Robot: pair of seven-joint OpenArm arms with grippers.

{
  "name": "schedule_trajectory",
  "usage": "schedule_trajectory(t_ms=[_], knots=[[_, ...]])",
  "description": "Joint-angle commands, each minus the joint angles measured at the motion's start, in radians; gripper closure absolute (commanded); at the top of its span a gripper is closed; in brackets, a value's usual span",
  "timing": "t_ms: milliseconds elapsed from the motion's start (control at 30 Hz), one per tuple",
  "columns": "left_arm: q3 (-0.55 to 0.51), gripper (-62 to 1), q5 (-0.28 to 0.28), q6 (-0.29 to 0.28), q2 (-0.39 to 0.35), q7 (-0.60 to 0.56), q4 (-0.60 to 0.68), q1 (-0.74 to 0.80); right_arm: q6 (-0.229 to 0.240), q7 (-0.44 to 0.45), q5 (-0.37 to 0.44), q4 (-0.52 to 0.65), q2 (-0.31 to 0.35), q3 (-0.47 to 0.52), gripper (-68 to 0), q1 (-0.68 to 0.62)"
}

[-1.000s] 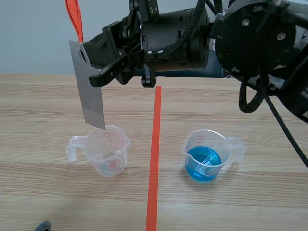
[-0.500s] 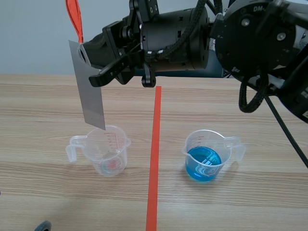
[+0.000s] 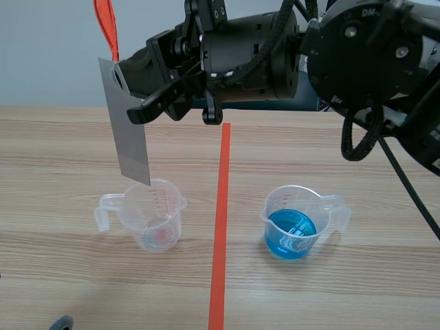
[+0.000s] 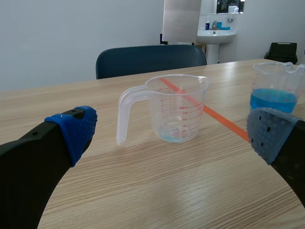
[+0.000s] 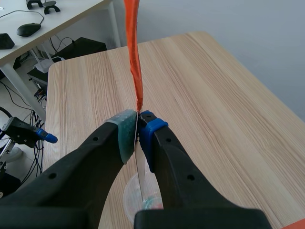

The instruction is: Do the redox reaction experiment. lift the metal plate out of the left beaker

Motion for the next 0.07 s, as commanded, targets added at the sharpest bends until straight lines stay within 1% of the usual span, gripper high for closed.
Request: schedule_trajectory(t_ms=[0, 33], knots=[[-0.003, -62.3, -0.003, 0.001, -0.009, -0.018, 0.007, 0.013, 0.000, 0.012, 0.014, 0.014, 0.002, 0.013, -0.4, 0.028], [-0.003, -62.3, -0.003, 0.001, -0.009, -0.018, 0.007, 0.013, 0.000, 0.012, 0.014, 0.014, 0.002, 0.013, -0.4, 0.028]])
